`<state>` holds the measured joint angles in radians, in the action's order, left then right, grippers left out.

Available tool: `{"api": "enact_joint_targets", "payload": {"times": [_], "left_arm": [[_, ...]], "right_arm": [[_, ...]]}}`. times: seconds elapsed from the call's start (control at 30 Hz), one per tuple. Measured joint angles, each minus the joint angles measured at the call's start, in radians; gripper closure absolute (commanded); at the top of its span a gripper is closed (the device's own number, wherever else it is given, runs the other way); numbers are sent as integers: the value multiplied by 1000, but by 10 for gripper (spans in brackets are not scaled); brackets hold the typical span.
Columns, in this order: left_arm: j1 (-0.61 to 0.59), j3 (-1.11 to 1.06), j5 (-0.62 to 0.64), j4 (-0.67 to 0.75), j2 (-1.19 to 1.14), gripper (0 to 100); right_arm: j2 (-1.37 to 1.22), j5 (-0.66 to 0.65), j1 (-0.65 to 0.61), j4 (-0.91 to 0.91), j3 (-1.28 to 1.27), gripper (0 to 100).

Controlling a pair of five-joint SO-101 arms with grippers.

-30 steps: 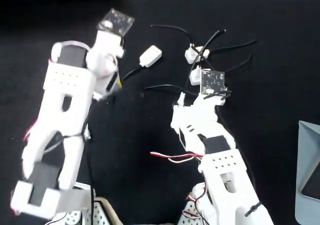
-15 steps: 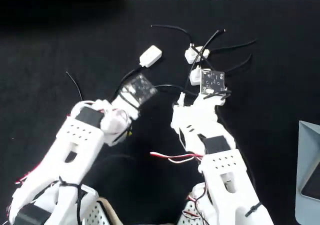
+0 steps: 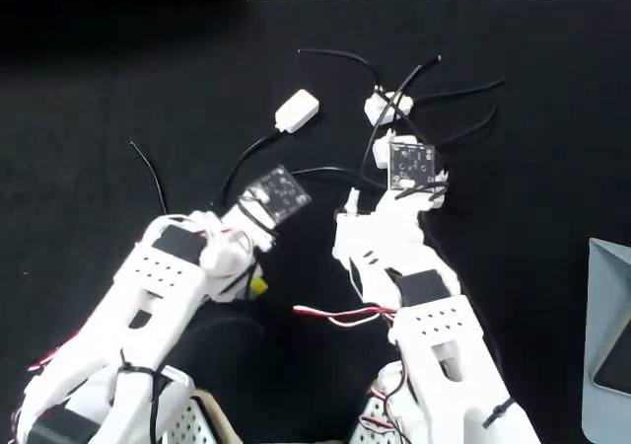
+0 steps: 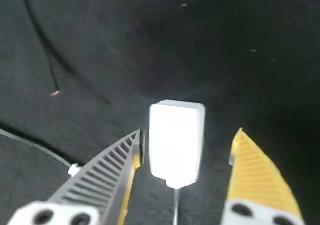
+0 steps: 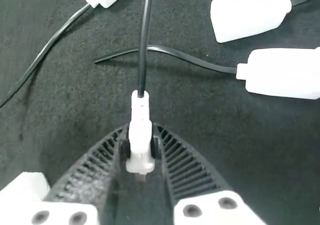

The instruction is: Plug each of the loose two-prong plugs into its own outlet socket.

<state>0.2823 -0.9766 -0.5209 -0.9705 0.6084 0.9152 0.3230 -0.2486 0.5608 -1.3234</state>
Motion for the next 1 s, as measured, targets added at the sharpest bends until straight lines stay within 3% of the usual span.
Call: {"api": "enact_joint_targets", "payload": {"times": [0.2, 0.47, 0.73, 1.0], "left_arm": [[-104, 21, 29, 0, 6, 712], [-258, 8, 218, 0, 259, 712], [-270, -144, 407, 52, 585, 712], [-203, -158, 413, -54, 830, 711]], "right_arm": [[68, -78, -55, 75, 0, 986], [404, -150, -265, 275, 0, 987], [540, -241, -457, 302, 0, 987], [540, -269, -522, 302, 0, 987]]}}
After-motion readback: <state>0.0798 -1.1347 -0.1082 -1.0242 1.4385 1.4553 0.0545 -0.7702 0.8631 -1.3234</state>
